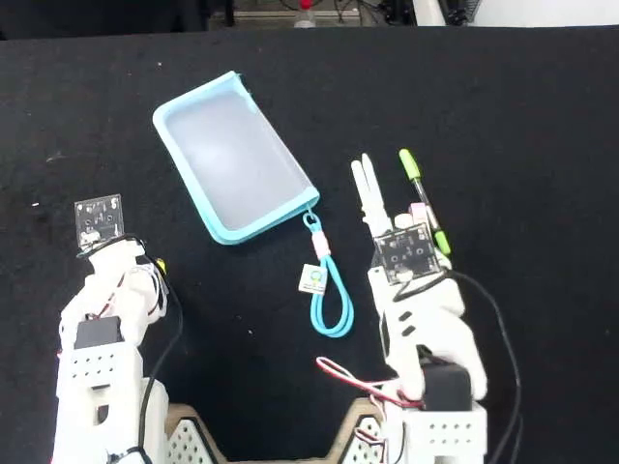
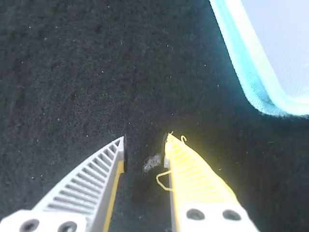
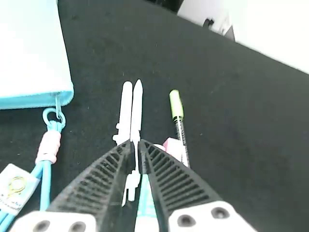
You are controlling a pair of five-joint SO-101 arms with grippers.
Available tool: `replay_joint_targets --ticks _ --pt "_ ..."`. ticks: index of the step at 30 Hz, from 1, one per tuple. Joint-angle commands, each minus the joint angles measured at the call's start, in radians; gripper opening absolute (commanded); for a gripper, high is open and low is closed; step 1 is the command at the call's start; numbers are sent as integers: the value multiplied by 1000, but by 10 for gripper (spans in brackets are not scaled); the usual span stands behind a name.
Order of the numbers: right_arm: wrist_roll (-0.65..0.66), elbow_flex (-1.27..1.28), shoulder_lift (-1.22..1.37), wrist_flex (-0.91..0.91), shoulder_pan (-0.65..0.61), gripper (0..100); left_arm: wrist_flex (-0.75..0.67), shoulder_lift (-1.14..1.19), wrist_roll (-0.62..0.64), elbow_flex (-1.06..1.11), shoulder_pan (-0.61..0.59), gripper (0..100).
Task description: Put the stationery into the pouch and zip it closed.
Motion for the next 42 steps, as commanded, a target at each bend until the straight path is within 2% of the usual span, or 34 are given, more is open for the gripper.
replay_joint_targets --ticks 1,4,8,17,19,22,26,30,33,36,42 --pt "-8 -285 -91 247 -9 15 -15 -8 6 -12 -8 142" --pt "-2 -461 -90 353 -9 15 -17 -8 6 -16 -8 141" --pt "0 -618 -90 397 -8 15 -17 -8 6 -12 -8 141" --pt "-9 -662 -45 399 -8 18 -17 -8 6 -8 -10 141" --pt "-21 -679 27 407 -8 52 -17 -8 6 -8 -10 141" --pt "-114 -716 179 446 -8 113 -17 -8 -11 -8 -10 141" --pt "-173 -731 378 451 -9 128 -17 -8 -52 -7 -4 141" --pt "-186 -728 536 448 -123 129 -15 -8 -54 -7 -8 141" --pt "-186 -733 648 423 -229 129 -15 -8 -54 -5 -8 141" --pt "-178 -728 754 373 -275 128 -17 -8 -54 4 -8 141" --pt "-184 -636 921 120 -327 129 -17 -8 -55 5 -8 141"
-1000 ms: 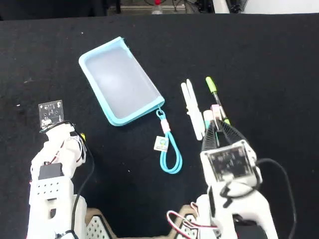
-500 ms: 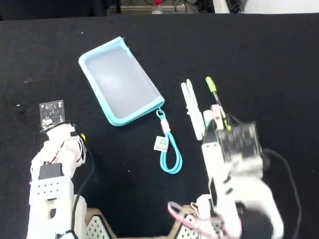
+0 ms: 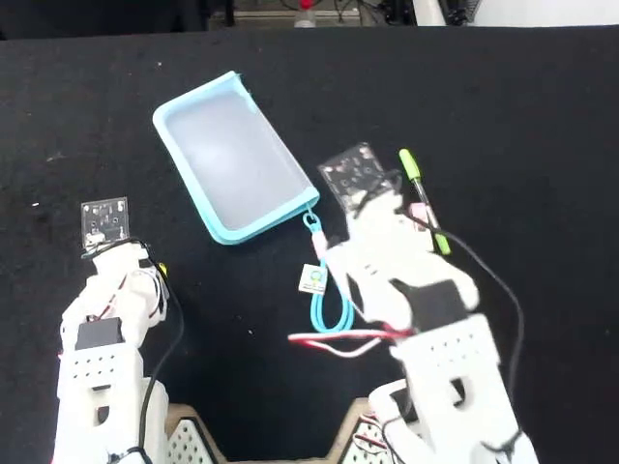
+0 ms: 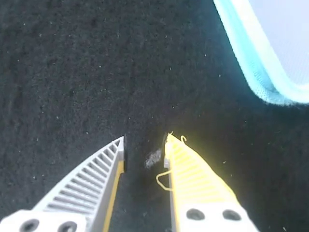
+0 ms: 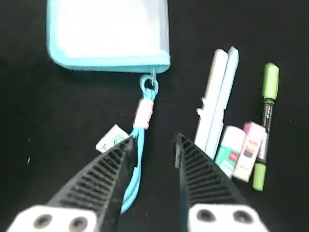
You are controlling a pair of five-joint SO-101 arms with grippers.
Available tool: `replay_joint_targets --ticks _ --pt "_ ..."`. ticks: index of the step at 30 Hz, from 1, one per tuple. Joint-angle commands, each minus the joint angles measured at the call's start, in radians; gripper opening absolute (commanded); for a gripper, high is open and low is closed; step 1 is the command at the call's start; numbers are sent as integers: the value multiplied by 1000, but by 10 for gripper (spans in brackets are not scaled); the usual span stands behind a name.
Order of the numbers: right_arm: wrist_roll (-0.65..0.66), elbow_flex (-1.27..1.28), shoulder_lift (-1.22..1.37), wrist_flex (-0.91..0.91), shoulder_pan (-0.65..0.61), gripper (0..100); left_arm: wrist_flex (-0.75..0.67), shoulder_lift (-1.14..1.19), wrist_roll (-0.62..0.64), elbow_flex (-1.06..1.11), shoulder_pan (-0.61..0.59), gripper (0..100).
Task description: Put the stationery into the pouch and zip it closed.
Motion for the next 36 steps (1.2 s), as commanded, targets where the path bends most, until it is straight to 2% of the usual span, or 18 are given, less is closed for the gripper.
replay_joint_targets --ticks 1,5,8,16,20,25,29,31,34,36 --pt "-5 76 111 -238 -40 129 -15 -8 -9 -10 -8 141" --pt "0 171 231 -436 -74 130 -15 -8 -9 -10 -8 141" --pt "2 171 352 -505 -74 131 -15 -8 -9 -10 -8 141" --pt "2 47 625 -520 -71 134 -15 -8 -9 -10 -8 141" --pt "2 -4 714 -520 -69 202 -15 -8 -9 -10 -8 141" --pt "6 -56 792 -520 -68 208 -15 -8 -9 -10 -8 141" --pt "75 -70 848 -520 -55 208 -15 -8 -9 -10 -10 141" --pt "100 -67 863 -519 -34 175 -15 -8 -9 -10 -10 141" --pt "107 -64 848 -514 17 6 -15 -8 -9 -10 -10 141" --pt "109 -53 817 -485 61 31 -15 -8 -9 -10 -10 141"
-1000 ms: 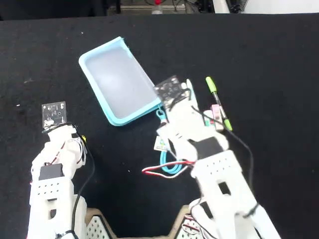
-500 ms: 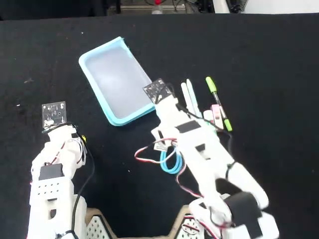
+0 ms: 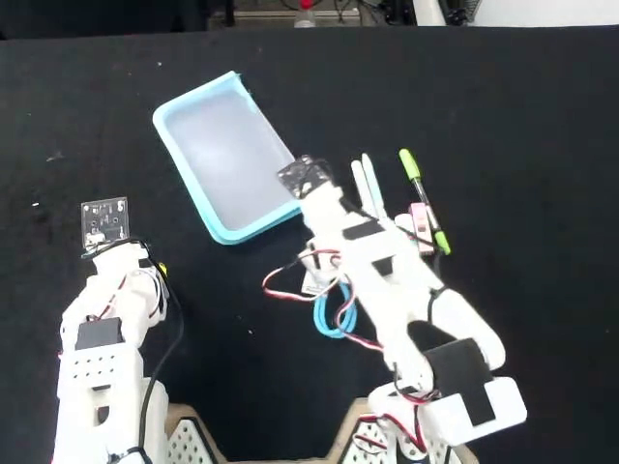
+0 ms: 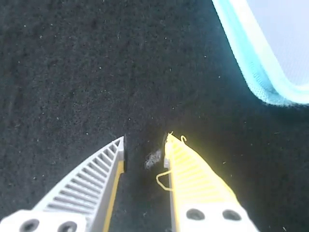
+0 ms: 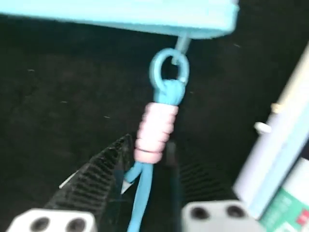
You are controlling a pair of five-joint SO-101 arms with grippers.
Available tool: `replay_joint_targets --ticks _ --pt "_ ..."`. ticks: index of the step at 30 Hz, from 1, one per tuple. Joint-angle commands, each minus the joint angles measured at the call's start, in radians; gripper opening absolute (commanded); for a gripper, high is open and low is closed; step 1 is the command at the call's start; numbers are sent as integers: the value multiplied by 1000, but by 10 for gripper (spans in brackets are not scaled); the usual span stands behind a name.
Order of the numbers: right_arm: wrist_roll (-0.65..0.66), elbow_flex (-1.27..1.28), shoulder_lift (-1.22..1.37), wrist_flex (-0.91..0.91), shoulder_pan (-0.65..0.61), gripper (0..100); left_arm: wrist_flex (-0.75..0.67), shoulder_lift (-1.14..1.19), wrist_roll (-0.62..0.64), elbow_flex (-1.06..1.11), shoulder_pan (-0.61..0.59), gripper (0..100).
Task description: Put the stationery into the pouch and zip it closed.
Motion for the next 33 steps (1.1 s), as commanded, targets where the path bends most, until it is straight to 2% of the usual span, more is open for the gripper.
replay_joint_targets --ticks 1,7,12,15,20,23,28,33 --pt "12 -28 -76 46 97 11 -15 -8 -9 -10 -10 141" --pt "12 65 -314 295 110 10 -15 -8 -9 -12 -10 141" --pt "14 179 -535 402 110 11 -15 -8 -9 -12 -10 141" --pt "17 254 -622 411 112 20 -15 -8 -9 -12 -10 141" --pt "124 318 -650 387 110 172 -15 -8 -9 -12 -10 141" --pt "118 291 -650 362 110 168 -15 -8 -9 -12 -10 141" --pt "-12 191 -650 367 97 165 -15 -8 -9 -12 -10 141" --pt "-17 226 -650 331 -57 162 -15 -8 -9 -10 -10 141"
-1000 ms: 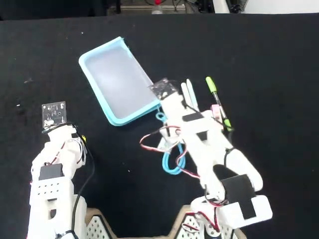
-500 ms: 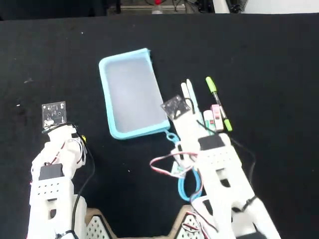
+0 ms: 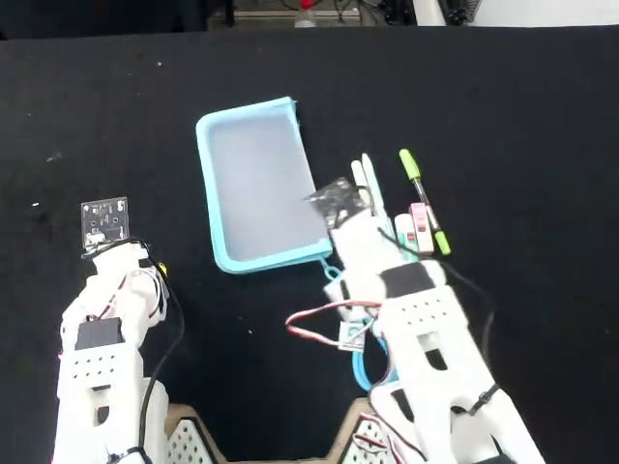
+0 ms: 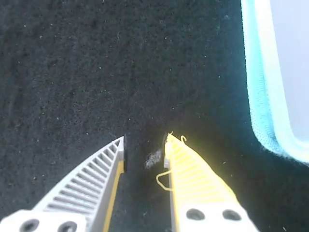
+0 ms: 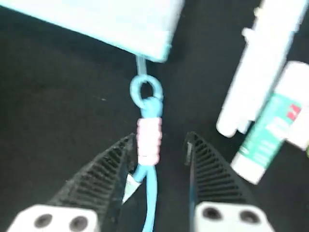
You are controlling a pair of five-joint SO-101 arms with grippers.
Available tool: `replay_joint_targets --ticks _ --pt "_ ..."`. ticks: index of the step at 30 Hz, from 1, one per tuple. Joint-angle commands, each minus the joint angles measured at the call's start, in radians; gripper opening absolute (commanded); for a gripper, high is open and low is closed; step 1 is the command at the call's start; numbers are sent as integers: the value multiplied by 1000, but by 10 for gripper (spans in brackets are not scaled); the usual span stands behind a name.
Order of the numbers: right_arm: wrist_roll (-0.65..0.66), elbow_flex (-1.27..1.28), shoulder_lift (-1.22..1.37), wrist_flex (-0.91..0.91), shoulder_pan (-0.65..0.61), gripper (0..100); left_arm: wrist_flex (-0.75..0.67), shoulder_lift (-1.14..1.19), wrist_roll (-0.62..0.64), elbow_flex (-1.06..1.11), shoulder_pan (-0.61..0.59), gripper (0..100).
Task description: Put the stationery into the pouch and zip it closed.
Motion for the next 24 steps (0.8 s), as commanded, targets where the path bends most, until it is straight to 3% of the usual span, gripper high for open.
replay_joint_targets --ticks 1,4,8,16,24 --pt "-12 -1 -27 -71 -129 162 -15 -8 -9 -10 -10 141" --pt "-8 62 -25 -175 -146 162 -15 -8 -9 -10 -10 141" --pt "97 113 -25 -255 -144 162 -15 -8 -9 -10 -10 141" --pt "138 104 151 -397 -48 162 -15 -8 -9 -10 -10 141" --pt "169 1 297 -377 -17 147 -15 -8 -9 -10 -10 141"
